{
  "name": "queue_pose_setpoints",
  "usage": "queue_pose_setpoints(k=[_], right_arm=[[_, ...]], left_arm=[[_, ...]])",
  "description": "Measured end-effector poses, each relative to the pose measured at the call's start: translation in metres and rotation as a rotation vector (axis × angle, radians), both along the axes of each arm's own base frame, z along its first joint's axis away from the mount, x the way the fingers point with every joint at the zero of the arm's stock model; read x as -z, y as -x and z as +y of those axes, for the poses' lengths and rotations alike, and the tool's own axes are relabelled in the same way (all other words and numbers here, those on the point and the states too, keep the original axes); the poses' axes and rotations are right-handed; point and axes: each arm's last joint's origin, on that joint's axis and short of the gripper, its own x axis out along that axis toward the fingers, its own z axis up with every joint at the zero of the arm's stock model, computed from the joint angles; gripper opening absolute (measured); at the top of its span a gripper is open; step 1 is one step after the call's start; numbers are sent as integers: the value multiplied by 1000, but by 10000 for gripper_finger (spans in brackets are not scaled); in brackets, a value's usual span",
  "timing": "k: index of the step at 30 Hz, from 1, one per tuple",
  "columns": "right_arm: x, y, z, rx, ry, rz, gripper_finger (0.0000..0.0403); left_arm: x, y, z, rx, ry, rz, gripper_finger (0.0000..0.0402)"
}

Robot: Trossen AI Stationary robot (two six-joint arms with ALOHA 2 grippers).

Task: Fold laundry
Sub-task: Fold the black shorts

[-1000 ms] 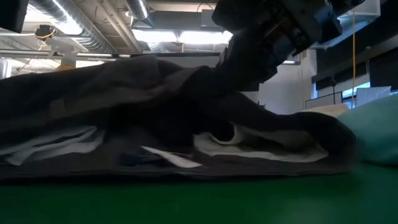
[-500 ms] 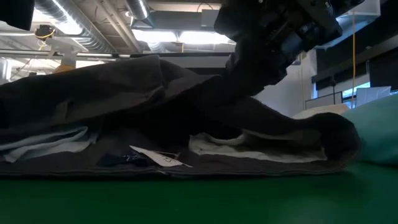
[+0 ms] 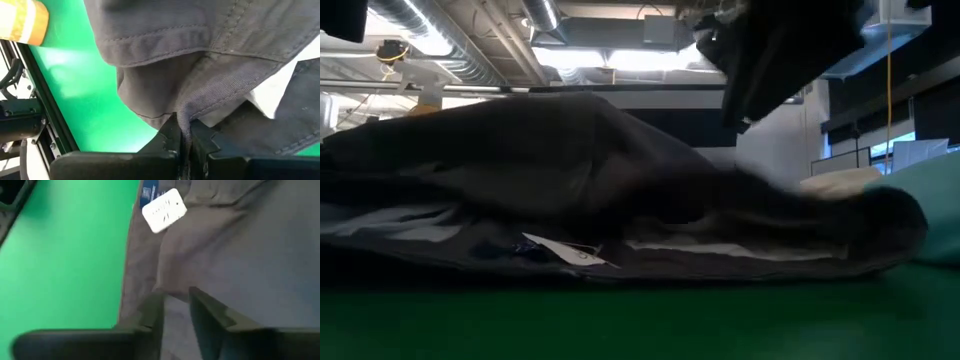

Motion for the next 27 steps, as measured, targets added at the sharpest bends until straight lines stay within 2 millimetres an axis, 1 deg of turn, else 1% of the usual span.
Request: queue_pose_setpoints(k=[3, 5, 8, 11, 15, 19, 22, 27], right_arm=[[-16, 7, 20, -2, 32, -31, 155], [-17, 14, 33, -6, 30, -39, 182], [-12, 27, 47, 9, 62, -28, 214], [2, 42, 56, -14, 144, -3, 234], [23, 63, 65, -92, 258, 13, 241], [42, 80, 67, -149, 334, 51, 241], [52, 86, 64, -149, 378, 55, 241], [69, 91, 58, -153, 429, 23, 241]], left_arm=[[0, 1, -1, 6, -3, -5, 2], [0, 1, -1, 5, -5, -8, 2], [0, 1, -1, 5, -5, -9, 2], [0, 1, -1, 6, -6, -11, 1], [0, 1, -1, 8, -6, -10, 1], [0, 1, -1, 9, -5, -9, 1], [0, 1, -1, 9, -5, -10, 1], [0, 1, -1, 9, -4, -11, 0]])
